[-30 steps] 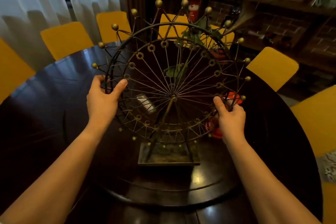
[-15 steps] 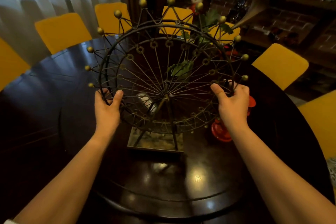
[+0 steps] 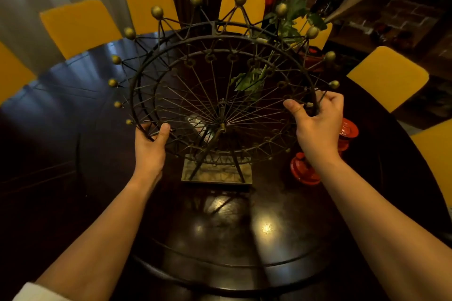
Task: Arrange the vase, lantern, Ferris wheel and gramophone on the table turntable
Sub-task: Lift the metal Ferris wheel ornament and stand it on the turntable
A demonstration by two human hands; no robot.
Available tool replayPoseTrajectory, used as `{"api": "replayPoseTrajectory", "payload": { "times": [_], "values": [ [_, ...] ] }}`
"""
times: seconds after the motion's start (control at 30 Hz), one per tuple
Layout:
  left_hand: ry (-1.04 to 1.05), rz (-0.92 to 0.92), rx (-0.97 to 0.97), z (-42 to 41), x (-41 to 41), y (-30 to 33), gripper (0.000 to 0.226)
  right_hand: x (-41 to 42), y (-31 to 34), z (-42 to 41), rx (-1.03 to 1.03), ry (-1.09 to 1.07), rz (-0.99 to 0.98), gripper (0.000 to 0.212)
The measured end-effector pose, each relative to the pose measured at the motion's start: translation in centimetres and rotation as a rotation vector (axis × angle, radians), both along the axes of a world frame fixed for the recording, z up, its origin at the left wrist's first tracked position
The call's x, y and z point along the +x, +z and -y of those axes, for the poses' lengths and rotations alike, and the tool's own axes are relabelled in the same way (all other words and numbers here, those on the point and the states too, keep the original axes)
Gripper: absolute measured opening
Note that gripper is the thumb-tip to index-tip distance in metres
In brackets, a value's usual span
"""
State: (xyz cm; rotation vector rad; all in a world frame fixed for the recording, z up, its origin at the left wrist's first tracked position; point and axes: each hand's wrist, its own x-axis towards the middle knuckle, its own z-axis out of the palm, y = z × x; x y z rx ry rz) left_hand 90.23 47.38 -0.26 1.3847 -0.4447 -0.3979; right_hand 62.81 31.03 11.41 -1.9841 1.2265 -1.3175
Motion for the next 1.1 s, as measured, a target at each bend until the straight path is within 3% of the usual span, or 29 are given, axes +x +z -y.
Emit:
{"api": "replayPoseTrajectory", "payload": {
  "times": [0.17, 0.57, 0.77, 1.1],
  "values": [
    [-0.056, -0.161, -0.090, 0.8, 0.0, -1.4, 0.022, 0.0, -0.6, 0.4, -0.024, 0.017, 0.011, 0.044],
    [-0.108, -0.190, -0.067, 1.6, 0.1, -3.1, 0.035, 0.1, -1.5, 1.0, -0.057, 0.004, 0.026, 0.045],
    [-0.106, -0.208, -0.052, 2.0, -0.1, -3.6, 0.021, 0.3, -1.2, 1.2, -0.063, 0.005, 0.037, 0.049],
    [-0.111, -0.199, 0.023, 2.2, -0.4, -3.5, 0.021, 0.5, -1.2, 1.8, -0.062, 0.009, 0.017, 0.056]
  ]
}}
